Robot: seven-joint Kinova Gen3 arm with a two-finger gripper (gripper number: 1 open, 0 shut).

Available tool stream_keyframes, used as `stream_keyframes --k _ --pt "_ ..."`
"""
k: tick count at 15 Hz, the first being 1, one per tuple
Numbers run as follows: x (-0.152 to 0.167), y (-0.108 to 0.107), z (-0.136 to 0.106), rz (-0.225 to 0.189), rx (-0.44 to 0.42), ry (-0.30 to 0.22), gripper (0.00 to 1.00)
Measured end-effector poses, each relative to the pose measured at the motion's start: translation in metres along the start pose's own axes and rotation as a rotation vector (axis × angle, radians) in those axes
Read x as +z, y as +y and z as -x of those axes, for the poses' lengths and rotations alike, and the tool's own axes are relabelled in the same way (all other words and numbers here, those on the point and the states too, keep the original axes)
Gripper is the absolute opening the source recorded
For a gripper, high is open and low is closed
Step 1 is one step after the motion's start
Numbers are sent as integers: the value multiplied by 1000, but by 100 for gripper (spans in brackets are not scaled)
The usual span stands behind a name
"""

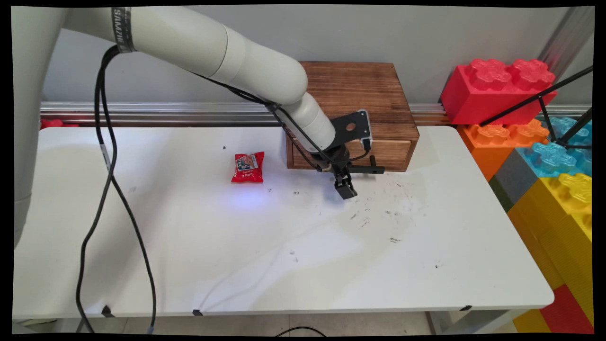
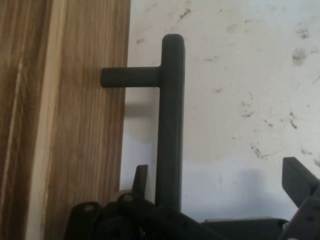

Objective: Open the drawer

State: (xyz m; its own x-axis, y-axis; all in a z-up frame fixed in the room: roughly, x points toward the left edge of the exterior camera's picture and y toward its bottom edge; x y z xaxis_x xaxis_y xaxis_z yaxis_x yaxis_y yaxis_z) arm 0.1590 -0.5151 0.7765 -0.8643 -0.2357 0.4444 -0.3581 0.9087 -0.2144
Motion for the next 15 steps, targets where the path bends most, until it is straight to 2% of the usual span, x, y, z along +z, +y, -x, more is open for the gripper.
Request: stream_keyframes --k 7,15 --pt "1 7 -1 8 -2 10 100" --pt "-6 31 -3 41 -6 18 100"
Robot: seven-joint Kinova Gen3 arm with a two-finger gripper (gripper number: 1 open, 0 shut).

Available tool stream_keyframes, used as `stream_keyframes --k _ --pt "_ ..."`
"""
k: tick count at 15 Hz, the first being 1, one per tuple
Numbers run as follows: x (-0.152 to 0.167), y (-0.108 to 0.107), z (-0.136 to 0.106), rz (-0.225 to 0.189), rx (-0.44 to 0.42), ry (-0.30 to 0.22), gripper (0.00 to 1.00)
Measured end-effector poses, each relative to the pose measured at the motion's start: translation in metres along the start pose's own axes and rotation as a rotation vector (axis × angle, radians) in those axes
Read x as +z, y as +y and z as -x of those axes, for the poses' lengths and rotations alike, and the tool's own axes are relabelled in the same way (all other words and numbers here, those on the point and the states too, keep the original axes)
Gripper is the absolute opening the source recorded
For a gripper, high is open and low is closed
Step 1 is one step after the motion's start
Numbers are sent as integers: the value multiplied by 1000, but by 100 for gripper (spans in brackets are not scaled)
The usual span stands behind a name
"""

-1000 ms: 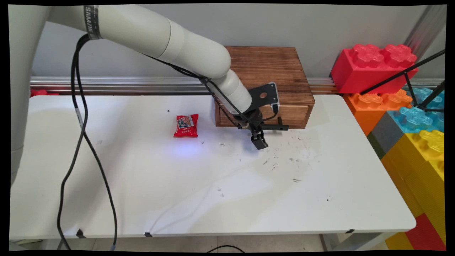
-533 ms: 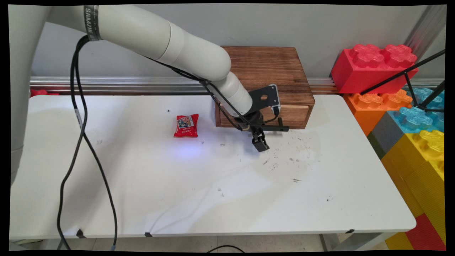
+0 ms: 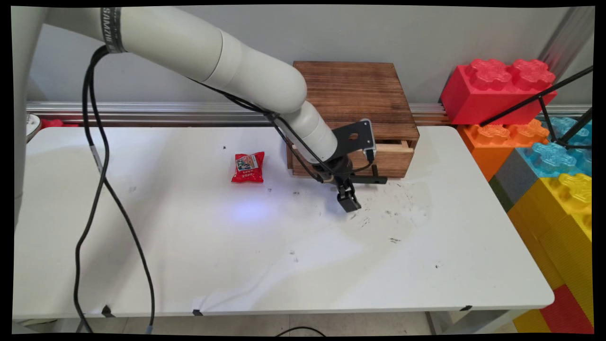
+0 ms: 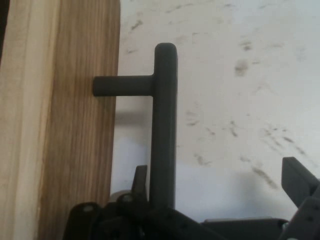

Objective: Open the drawer

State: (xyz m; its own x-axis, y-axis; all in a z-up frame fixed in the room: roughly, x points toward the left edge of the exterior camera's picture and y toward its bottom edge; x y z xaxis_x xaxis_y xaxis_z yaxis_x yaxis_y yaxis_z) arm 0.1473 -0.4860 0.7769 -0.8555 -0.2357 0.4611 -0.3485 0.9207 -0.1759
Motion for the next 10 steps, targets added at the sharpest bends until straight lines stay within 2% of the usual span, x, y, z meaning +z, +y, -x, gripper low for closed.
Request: stream_keyframes --k 10 --pt "-9 47 2 52 25 13 100"
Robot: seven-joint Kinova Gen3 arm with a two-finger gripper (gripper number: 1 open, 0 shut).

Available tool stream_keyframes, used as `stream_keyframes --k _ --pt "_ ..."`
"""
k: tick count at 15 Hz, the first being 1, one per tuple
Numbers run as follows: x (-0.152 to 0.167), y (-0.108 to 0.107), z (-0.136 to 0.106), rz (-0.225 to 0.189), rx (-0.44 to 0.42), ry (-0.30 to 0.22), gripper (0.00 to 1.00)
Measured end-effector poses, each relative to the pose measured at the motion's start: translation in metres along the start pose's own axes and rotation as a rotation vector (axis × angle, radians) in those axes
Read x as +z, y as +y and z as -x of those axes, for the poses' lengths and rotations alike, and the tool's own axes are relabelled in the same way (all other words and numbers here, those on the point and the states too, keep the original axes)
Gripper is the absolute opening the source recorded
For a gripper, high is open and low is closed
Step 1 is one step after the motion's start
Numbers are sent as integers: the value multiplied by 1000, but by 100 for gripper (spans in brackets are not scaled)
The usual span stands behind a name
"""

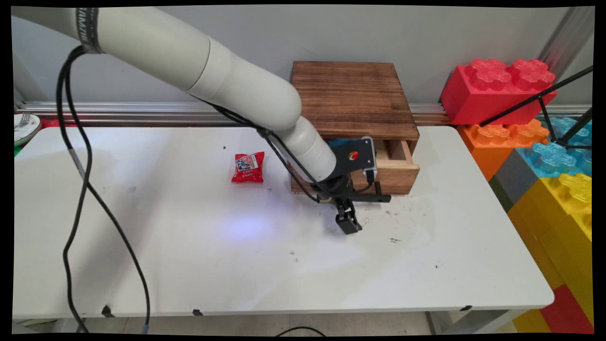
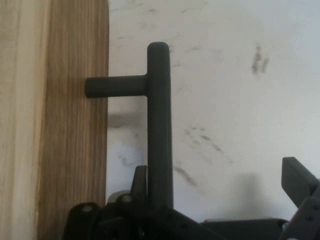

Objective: Open the drawer

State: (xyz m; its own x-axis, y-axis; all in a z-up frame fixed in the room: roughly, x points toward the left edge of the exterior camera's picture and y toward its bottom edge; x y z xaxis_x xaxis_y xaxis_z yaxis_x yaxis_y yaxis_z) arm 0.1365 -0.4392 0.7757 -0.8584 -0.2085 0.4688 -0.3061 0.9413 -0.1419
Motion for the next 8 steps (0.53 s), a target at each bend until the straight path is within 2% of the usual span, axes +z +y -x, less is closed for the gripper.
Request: stream_keyframes --k 8 --pt "-7 34 -3 34 46 19 100"
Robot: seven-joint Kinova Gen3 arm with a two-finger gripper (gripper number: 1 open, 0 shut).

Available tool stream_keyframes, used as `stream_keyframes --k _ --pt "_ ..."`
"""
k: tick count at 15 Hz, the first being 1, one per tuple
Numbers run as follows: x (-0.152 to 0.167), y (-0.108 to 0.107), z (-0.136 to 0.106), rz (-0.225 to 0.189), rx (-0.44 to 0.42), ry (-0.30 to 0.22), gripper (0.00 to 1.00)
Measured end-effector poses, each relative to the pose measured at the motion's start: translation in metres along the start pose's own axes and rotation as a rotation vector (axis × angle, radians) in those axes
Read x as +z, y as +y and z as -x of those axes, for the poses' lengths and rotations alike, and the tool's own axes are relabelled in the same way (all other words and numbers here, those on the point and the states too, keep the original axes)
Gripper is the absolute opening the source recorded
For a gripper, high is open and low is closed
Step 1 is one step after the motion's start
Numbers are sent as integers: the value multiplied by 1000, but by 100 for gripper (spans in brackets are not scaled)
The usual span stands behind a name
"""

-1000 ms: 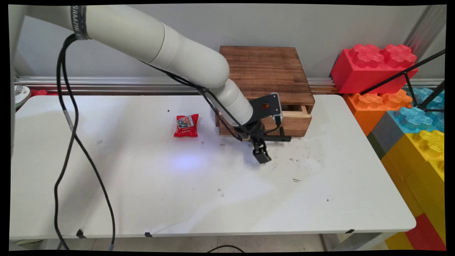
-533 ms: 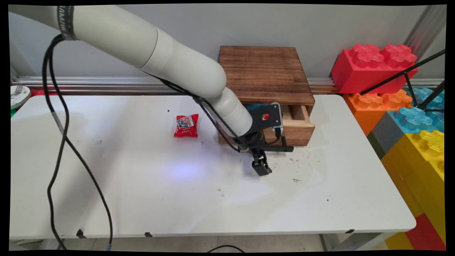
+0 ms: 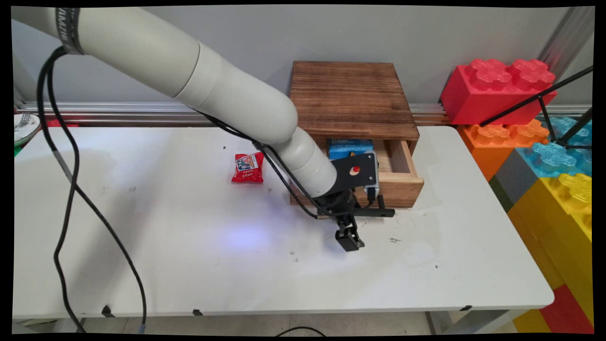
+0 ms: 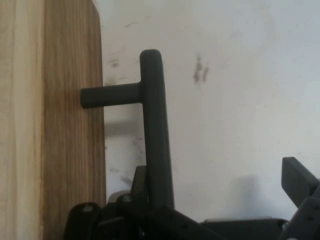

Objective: Open the drawer

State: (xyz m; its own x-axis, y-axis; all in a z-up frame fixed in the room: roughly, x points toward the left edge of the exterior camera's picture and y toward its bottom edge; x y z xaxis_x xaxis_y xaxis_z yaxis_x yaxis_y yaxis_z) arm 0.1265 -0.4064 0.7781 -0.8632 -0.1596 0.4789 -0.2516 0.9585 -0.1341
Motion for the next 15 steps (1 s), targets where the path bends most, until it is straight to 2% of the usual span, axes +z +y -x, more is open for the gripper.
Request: stream_keyframes --k 15 --pt "-6 42 0 45 34 8 100"
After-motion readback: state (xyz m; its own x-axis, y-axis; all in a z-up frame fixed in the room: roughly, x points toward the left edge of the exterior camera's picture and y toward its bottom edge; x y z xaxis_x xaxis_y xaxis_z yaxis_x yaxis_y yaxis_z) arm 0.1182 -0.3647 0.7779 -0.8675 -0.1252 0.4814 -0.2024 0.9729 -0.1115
